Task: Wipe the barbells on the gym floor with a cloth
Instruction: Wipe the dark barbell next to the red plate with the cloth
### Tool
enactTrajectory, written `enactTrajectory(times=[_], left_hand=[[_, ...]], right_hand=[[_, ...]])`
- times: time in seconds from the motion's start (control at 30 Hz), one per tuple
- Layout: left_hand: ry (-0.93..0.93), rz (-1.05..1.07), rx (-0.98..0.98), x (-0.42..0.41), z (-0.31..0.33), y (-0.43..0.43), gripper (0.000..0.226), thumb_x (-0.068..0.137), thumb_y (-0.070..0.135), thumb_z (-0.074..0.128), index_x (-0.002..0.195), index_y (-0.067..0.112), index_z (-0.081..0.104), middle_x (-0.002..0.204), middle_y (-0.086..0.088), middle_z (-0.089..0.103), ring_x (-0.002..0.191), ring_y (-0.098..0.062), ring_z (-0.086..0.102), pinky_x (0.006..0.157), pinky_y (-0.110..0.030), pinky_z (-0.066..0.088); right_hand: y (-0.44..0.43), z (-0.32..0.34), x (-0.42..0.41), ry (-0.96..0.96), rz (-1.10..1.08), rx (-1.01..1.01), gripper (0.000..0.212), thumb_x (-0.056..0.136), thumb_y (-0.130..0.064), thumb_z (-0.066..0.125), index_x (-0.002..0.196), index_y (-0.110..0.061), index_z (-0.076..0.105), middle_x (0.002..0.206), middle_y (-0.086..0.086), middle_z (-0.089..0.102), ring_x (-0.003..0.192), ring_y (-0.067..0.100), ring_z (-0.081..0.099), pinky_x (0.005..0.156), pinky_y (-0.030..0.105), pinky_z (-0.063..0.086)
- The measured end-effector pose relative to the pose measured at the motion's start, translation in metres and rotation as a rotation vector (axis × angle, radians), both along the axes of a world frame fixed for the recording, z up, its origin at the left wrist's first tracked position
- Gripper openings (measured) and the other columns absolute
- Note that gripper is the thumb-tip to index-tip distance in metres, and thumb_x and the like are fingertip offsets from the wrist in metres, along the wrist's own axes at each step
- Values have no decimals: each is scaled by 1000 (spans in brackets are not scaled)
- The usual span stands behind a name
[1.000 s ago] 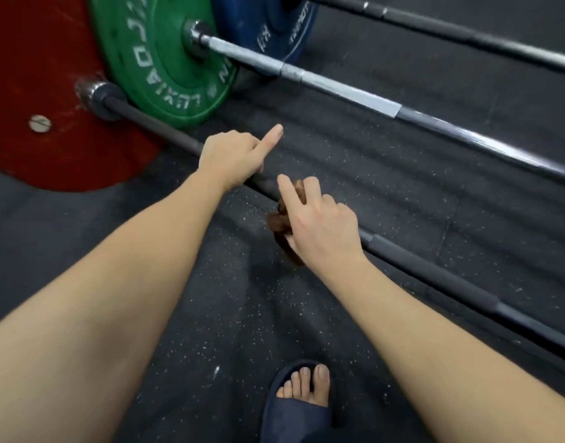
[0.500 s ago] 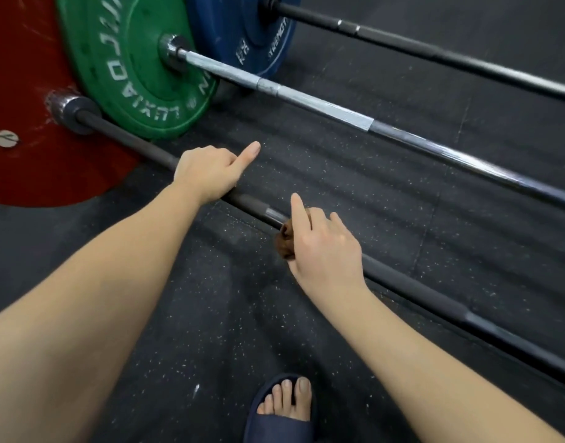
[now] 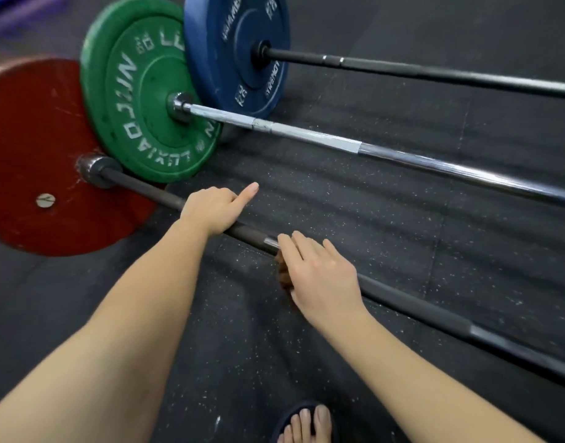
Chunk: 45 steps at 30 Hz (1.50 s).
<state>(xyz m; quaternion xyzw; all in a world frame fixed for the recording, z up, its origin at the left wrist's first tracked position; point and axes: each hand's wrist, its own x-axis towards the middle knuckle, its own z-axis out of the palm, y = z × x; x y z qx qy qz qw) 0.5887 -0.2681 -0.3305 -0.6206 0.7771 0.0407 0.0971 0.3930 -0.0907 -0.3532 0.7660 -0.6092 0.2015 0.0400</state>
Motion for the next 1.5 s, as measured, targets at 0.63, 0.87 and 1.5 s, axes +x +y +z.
enactTrajectory(times=[0.63, 0.87, 1.5], left_hand=[[107, 14, -190, 5, -6, 7, 111, 75, 91, -14, 64, 14, 65, 64, -2, 63, 70, -28, 59, 77, -42, 48], [53, 17, -136, 0, -1, 9, 102, 80, 88, -9, 67, 22, 67, 72, 0, 66, 77, -28, 61, 83, -43, 48], [107, -158, -160, -66, -1, 71, 77, 101, 72, 15, 54, 16, 42, 53, -2, 54, 56, -20, 52, 55, -34, 29]], right_hand=[[-18, 10, 24, -63, -68, 79, 59, 53, -7, 86, 108, -14, 66, 85, -2, 60, 56, 18, 56, 48, 26, 28], [5, 15, 2, -59, -71, 168, 75, 55, -7, 86, 123, -16, 57, 119, 1, 66, 97, 24, 68, 91, 47, 55], [5, 1, -4, -48, -103, 88, 50, 54, -2, 79, 100, -10, 60, 88, 6, 64, 75, 27, 64, 73, 41, 52]])
